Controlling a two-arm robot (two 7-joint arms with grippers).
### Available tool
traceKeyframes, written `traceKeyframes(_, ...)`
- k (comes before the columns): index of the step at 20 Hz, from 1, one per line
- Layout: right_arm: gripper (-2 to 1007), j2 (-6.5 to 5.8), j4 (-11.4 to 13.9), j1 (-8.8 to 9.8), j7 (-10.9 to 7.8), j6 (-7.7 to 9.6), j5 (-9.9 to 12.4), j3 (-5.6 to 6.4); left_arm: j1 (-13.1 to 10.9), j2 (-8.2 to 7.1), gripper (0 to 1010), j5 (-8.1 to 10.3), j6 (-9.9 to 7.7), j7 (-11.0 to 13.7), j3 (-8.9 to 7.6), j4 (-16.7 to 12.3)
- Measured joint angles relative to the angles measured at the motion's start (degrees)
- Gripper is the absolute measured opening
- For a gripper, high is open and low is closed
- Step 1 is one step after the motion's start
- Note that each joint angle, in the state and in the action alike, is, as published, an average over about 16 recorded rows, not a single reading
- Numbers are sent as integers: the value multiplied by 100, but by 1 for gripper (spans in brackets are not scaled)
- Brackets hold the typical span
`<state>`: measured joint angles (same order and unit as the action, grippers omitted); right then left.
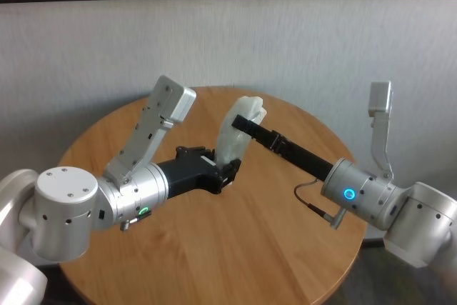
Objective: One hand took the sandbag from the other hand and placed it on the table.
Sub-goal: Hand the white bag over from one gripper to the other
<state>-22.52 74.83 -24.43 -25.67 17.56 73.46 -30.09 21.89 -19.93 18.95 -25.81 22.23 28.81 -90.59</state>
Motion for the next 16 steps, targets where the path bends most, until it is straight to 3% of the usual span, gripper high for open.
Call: traceKeyframes(16, 535, -72, -144, -118, 148, -83, 114, -208, 0, -4, 889, -2, 5, 16, 10, -2)
